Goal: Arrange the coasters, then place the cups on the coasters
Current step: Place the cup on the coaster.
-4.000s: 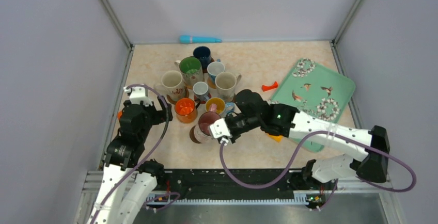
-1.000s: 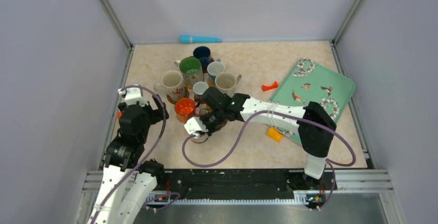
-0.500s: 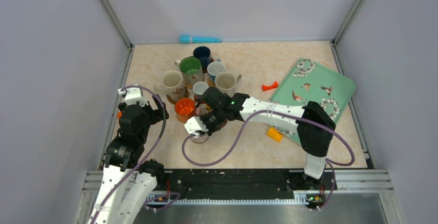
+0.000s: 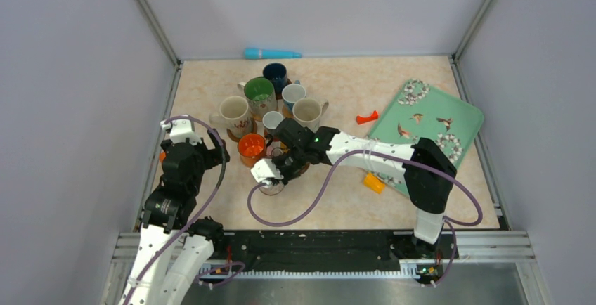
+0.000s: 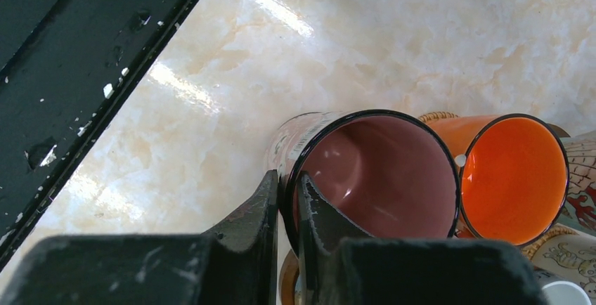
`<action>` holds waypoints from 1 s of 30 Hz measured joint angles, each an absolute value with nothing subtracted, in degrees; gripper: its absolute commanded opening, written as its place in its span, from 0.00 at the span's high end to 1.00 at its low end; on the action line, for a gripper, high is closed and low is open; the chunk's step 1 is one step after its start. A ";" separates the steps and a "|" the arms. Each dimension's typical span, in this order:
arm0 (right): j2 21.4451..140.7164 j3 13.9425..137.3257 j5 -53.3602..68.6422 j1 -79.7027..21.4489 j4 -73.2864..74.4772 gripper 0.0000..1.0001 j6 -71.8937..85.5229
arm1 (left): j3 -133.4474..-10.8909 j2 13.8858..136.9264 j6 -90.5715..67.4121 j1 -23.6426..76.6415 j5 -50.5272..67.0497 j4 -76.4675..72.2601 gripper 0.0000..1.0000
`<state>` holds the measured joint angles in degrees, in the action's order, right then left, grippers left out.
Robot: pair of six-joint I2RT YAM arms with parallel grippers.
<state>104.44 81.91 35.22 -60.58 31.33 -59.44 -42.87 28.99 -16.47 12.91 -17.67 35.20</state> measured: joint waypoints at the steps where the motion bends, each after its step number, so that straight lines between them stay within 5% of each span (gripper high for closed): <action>1: 104.44 81.91 35.20 -60.58 31.31 0.86 -59.44 | -42.87 28.99 -16.47 12.91 -17.67 35.20 0.01; 30: 104.38 83.33 35.94 -60.51 27.86 0.65 -59.46 | -42.87 28.99 -16.47 12.91 -17.65 35.20 0.01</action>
